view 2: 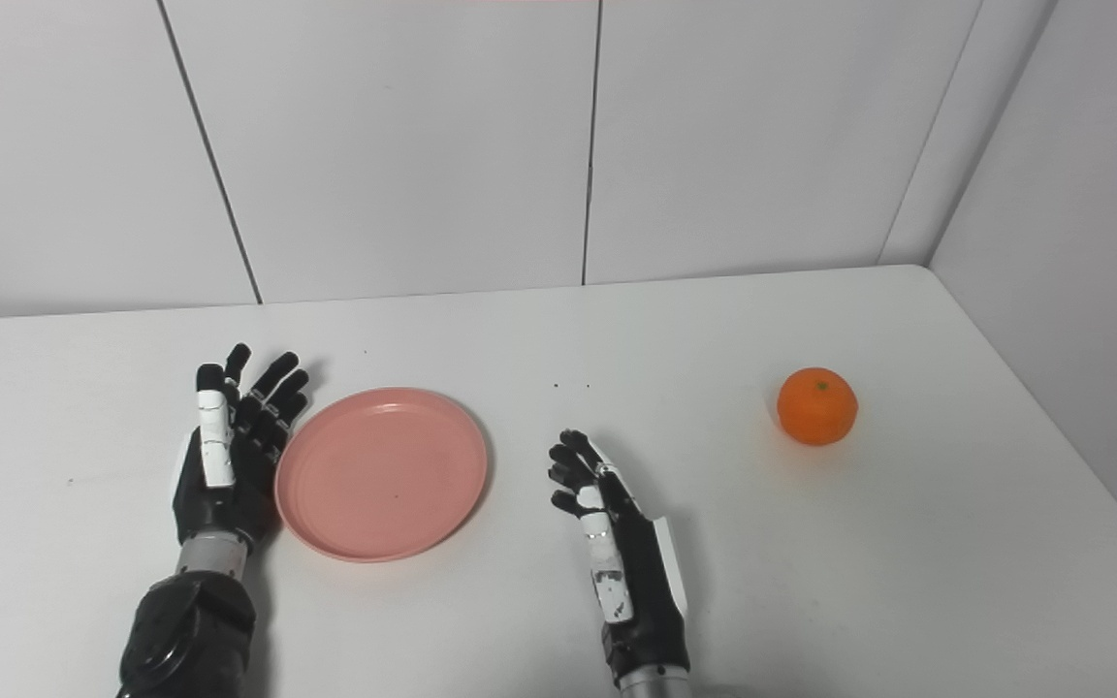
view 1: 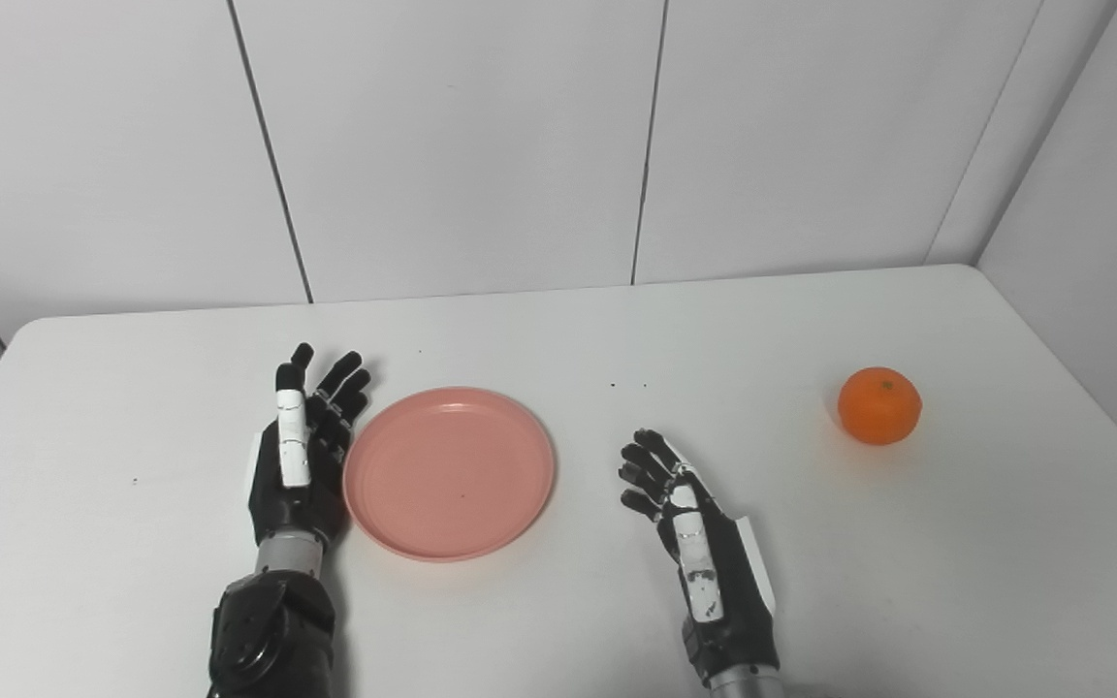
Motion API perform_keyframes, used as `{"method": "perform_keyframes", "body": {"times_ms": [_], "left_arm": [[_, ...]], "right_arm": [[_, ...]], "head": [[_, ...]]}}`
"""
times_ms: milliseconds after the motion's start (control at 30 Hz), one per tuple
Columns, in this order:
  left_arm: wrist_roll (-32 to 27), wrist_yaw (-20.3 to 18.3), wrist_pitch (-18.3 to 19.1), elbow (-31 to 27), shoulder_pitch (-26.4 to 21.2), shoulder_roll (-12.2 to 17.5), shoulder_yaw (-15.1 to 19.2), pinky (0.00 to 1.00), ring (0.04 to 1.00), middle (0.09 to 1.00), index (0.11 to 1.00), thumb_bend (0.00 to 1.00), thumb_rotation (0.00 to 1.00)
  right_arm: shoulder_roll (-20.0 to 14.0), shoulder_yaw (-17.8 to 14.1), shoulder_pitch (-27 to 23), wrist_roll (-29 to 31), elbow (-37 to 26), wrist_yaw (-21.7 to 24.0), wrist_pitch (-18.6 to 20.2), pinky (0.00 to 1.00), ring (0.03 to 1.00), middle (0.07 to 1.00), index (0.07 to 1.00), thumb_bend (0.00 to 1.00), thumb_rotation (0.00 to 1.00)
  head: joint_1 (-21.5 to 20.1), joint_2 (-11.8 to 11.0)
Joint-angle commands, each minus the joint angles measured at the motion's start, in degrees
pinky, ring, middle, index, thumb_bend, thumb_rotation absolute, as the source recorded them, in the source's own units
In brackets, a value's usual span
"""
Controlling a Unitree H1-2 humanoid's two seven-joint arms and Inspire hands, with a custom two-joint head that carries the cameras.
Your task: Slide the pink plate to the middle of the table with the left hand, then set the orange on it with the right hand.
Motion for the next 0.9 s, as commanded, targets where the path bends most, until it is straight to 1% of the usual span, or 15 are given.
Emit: {"method": "perform_keyframes", "body": {"times_ms": [0,167,233,333,467,533,567,633,700,767,800,867], "left_arm": [[-0.03,0.75,2.57,3.94,2.56,0.34,0.43,0.93,0.854,0.83,0.977,0.89,0.82],[-0.43,0.64,2.42,4.15,2.49,0.14,0.73,0.95,0.859,0.83,0.952,0.88,0.79],[-0.46,0.52,2.24,4.49,2.43,0.26,0.63,0.95,0.859,0.83,0.953,0.88,0.78],[-0.56,0.2,1.88,5.26,2.25,0.54,0.63,0.95,0.858,0.831,0.963,0.88,0.79],[-0.57,-0.06,1.82,5.74,2.02,0.89,0.66,0.94,0.859,0.829,0.978,0.87,0.8],[-1.07,-0.51,1.72,6.32,1.76,1.14,0.88,0.94,0.858,0.832,0.977,0.87,0.8],[-1.53,-0.96,1.66,6.57,1.64,1.26,1.03,0.96,0.863,0.839,0.978,0.87,0.8],[-2.0,-1.42,1.58,6.99,1.41,1.41,1.25,0.99,0.875,0.85,0.976,0.87,0.79],[-2.14,-1.54,1.61,7.18,1.25,1.55,1.3,1.0,0.879,0.851,0.974,0.88,0.79],[-2.14,-1.66,1.6,7.37,1.13,1.71,1.3,1.0,0.882,0.847,0.978,0.88,0.79],[-2.17,-1.51,1.86,7.35,1.07,1.7,1.39,1.0,0.881,0.845,0.978,0.88,0.79],[-2.29,-1.35,2.3,7.31,0.98,1.66,1.58,1.0,0.874,0.831,0.976,0.88,0.79]], "right_arm": [[-0.37,-0.34,-1.39,-1.64,-3.49,-0.13,-0.16,0.8,0.83,0.835,0.845,0.88,1.0],[-2.57,-1.95,-3.06,-5.66,-6.81,-0.13,-0.97,0.79,0.824,0.833,0.845,0.83,1.0],[-3.1,-2.72,-3.83,-6.56,-7.91,-0.35,-0.7,0.79,0.825,0.834,0.844,0.83,1.0],[-4.65,-4.24,-5.73,-10.19,-9.85,-0.69,-0.06,0.76,0.814,0.828,0.841,0.83,1.0],[-5.95,-5.55,-7.67,-13.3,-10.67,-0.62,0.14,0.75,0.822,0.833,0.841,0.84,1.0],[-6.73,-6.12,-8.81,-15.65,-10.91,-0.78,0.13,0.75,0.829,0.836,0.832,0.82,1.0],[-7.09,-6.46,-9.38,-16.66,-11.05,-0.84,0.27,0.76,0.831,0.832,0.821,0.81,1.0],[-7.7,-7.24,-10.49,-18.09,-11.01,-0.91,0.72,0.77,0.827,0.822,0.797,0.81,1.0],[-8.53,-7.79,-11.5,-19.41,-10.8,-0.72,0.95,0.76,0.822,0.818,0.784,0.82,1.0],[-9.74,-8.08,-12.53,-21.67,-10.88,-0.02,1.88,0.75,0.82,0.824,0.783,0.8,1.0],[-10.46,-8.21,-13.18,-23.23,-11.13,0.63,3.06,0.75,0.82,0.824,0.783,0.8,1.0],[-11.51,-8.38,-14.14,-25.19,-11.52,1.68,4.87,0.75,0.823,0.835,0.793,0.82,1.0]], "head": [[-0.33,-0.22],[-0.86,-0.67],[-1.18,-0.92],[-2.54,-1.7],[-3.74,-2.34],[-4.04,-2.59],[-4.22,-2.75],[-4.47,-3.01],[-4.81,-3.15],[-5.12,-3.26],[-5.12,-3.26],[-5.2,-3.27]]}}
